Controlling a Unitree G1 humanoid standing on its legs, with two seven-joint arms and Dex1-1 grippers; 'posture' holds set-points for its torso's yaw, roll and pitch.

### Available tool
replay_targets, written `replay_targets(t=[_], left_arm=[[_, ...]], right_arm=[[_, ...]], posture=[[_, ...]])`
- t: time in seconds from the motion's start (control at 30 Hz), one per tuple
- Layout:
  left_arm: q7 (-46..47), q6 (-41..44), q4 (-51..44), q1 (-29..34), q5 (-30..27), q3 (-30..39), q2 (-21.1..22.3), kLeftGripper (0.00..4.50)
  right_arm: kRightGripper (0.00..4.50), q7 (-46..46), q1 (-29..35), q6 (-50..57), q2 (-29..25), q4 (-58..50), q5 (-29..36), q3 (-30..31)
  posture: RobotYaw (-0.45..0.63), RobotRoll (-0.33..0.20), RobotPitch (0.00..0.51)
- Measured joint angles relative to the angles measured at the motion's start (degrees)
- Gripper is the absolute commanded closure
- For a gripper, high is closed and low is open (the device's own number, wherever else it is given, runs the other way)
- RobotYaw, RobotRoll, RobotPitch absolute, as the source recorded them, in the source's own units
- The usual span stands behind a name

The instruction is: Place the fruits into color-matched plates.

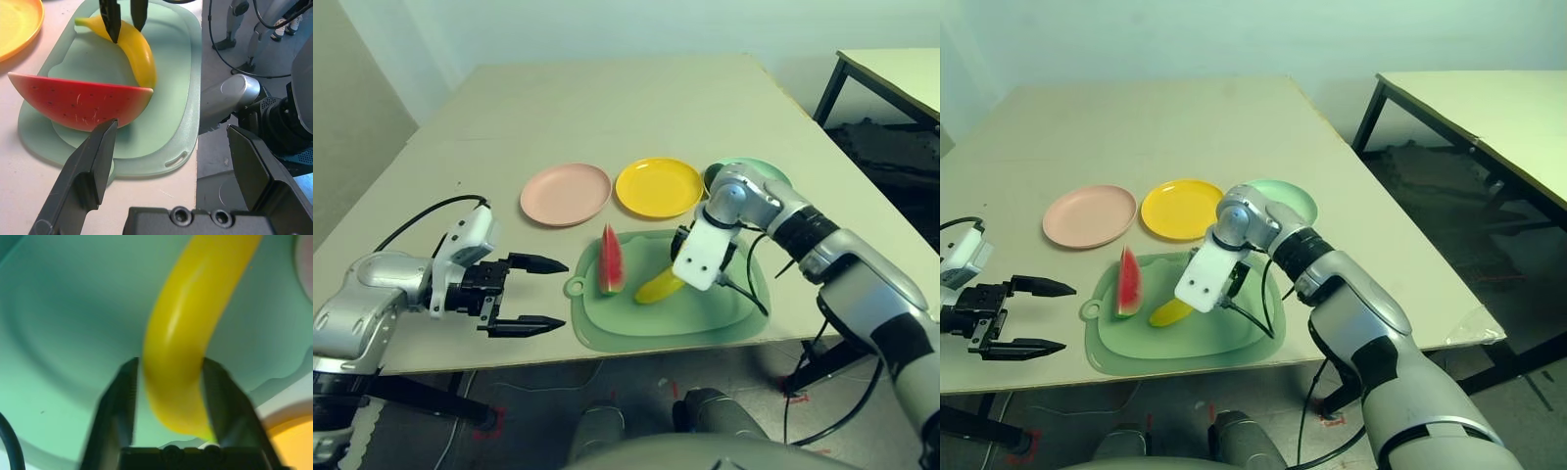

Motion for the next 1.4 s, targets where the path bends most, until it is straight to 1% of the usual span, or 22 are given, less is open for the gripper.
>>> replay_targets(t=[0.17,0.37,0.5,0.6,0.67,0.73,0.8,0.93,1.13,1.2,1.3,1.4], left_arm=[[1.2,0.6,0.2,0.0,0.2,0.0,0.0,0.0],[9.8,6.5,0.8,-1.2,1.9,0.2,-0.6,0.0],[15.5,11.9,0.2,-2.2,-0.2,1.4,-3.1,0.0],[19.4,15.6,0.0,-3.7,-1.3,2.0,-3.9,0.0],[19.9,15.9,0.0,-3.8,-1.3,2.1,-3.9,0.0],[19.8,15.6,0.1,-3.8,-1.0,2.1,-3.9,0.0],[19.6,15.2,0.1,-3.6,-0.8,2.1,-3.8,0.0],[19.5,14.4,0.1,-3.0,-0.2,2.1,-3.8,0.0],[19.3,12.4,0.4,-1.2,0.4,2.9,-3.1,0.0],[19.2,11.8,0.4,-0.5,0.4,3.2,-2.9,0.0],[19.2,11.3,0.4,0.5,0.6,3.5,-2.9,0.0],[18.8,9.1,0.7,0.7,2.2,3.5,-2.7,0.0]], right_arm=[[2.87,-1.1,0.0,2.2,0.5,0.6,0.0,-0.9],[2.87,-2.4,-1.8,3.9,1.2,4.0,0.2,-2.1],[2.87,-4.1,-7.0,6.6,3.0,9.3,2.0,-5.9],[2.87,-13.1,-15.9,9.1,5.2,19.6,1.9,-9.2],[2.87,-18.1,-20.0,10.0,5.5,23.7,1.5,-10.8],[2.87,-23.9,-21.7,11.4,6.4,27.7,0.0,-11.0],[2.87,-28.5,-21.5,12.9,7.4,31.4,-1.7,-10.9],[2.87,-34.2,-20.4,16.5,9.6,34.6,-3.0,-11.2],[2.87,-38.5,-14.9,19.9,11.1,36.6,-6.7,-10.8],[2.1,-38.4,-14.1,20.6,11.3,36.9,-6.9,-10.8],[1.16,-38.5,-14.0,20.7,11.4,36.9,-7.0,-10.9],[0.04,-38.9,-14.0,19.9,11.4,36.9,-7.1,-10.9]], posture=[[-0.01,0.0,0.025],[-0.01,0.0,0.029],[-0.01,0.0,0.027],[-0.01,0.0,0.029],[-0.01,0.0,0.029],[-0.01,0.0,0.031],[0.0,0.0,0.032],[0.01,0.0,0.039],[0.03,0.0,0.046],[0.03,0.0,0.052],[0.03,0.0,0.052],[0.01,0.0,0.048]])
